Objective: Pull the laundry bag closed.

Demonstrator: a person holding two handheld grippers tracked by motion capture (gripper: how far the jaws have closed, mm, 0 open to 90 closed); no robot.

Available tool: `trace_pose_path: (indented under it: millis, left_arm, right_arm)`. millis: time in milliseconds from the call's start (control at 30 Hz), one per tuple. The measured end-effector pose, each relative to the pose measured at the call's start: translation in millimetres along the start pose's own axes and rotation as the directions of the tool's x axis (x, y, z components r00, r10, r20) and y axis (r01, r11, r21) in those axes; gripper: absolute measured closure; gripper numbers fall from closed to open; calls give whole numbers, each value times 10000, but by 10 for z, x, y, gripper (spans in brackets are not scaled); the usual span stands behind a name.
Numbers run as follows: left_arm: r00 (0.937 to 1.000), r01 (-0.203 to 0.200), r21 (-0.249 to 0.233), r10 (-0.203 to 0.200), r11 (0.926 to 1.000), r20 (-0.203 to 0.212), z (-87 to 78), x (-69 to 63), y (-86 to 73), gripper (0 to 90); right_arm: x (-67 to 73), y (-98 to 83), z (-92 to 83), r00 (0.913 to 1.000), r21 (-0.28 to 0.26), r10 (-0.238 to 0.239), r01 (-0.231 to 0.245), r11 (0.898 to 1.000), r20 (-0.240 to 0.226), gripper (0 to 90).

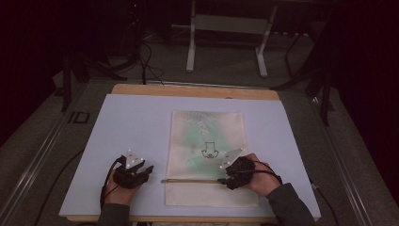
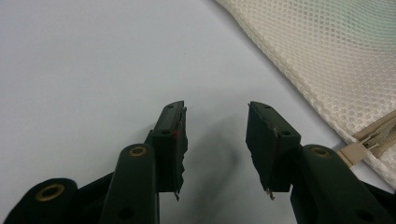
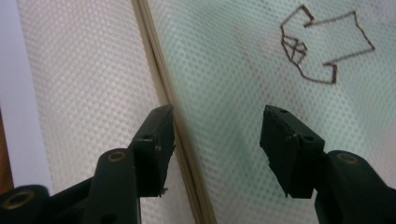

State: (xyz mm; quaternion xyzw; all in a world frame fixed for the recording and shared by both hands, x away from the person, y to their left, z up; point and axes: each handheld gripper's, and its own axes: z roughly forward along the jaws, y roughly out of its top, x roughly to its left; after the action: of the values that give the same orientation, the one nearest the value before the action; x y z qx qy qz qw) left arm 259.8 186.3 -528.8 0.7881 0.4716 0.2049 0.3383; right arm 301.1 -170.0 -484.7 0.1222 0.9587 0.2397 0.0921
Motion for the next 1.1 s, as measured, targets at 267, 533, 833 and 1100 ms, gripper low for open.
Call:
trace_pose_path:
  millis: [267, 533, 833, 1100]
  left_arm:
    - [10000, 22, -6, -22, 10000, 10, -3, 7, -2, 570]
    - [10000, -26, 62, 26, 10000, 29, 1, 0, 0, 569]
    - [10000, -48, 105, 47, 9999, 60, 7, -5, 1, 568]
    - [10000, -44, 102, 43, 9999, 68, 11, -6, 2, 568]
  right_arm:
    - [34, 127, 53, 9993, -47, -255, 254, 9997, -259, 443]
    - [69, 233, 113, 9978, -130, -445, 439, 9990, -492, 502]
    - [97, 334, 172, 9960, -233, -616, 602, 9979, -646, 512]
    - [117, 440, 224, 9937, -479, -705, 665, 9966, -874, 507]
